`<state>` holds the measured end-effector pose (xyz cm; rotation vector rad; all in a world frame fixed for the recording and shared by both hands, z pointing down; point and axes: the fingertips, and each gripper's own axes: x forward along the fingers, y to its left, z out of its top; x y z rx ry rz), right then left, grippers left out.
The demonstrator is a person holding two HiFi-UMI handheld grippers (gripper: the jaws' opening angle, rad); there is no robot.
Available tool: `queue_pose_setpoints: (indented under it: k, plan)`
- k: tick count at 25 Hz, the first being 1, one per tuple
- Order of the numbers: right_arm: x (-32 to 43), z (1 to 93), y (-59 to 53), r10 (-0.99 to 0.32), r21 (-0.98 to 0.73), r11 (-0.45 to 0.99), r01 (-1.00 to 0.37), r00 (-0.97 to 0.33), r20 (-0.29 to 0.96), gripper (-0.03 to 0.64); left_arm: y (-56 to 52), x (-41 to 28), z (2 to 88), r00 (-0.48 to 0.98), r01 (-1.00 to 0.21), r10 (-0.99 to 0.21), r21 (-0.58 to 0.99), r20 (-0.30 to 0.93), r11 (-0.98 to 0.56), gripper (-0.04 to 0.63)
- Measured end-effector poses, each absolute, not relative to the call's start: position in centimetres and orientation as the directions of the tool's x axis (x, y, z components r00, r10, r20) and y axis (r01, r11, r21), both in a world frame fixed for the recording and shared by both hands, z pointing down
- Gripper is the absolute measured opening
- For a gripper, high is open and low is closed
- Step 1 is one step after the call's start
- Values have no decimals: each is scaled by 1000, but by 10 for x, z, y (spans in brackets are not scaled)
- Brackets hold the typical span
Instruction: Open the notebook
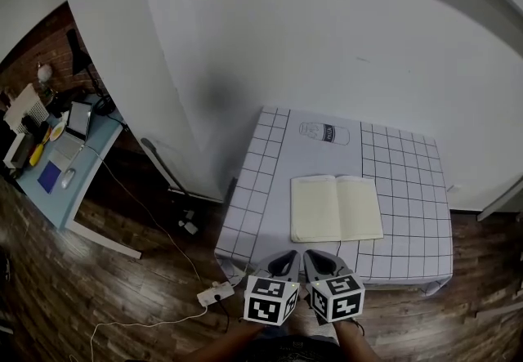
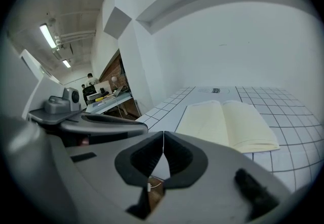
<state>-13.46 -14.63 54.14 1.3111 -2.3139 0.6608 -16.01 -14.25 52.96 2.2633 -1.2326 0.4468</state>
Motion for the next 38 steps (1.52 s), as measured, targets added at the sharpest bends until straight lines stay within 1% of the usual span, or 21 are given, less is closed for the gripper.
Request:
queue_pose_setpoints:
  k: [14,23,38]
  plan:
    - [-73,516,-114,-720,-190,451,-872,-481,501,12,-110,-102,508,506,-860,-699,241,505,-449,11]
    - [-39,507,-86,-732,-177,460,-870,-485,478,12,-78,-69,500,501,-864,-713,239,490,-443,11]
    - [-31,501,-62,-723,-184,500,-847,-524,450,12,-48,-56,499,474,-878,-718,209,510,-431,11]
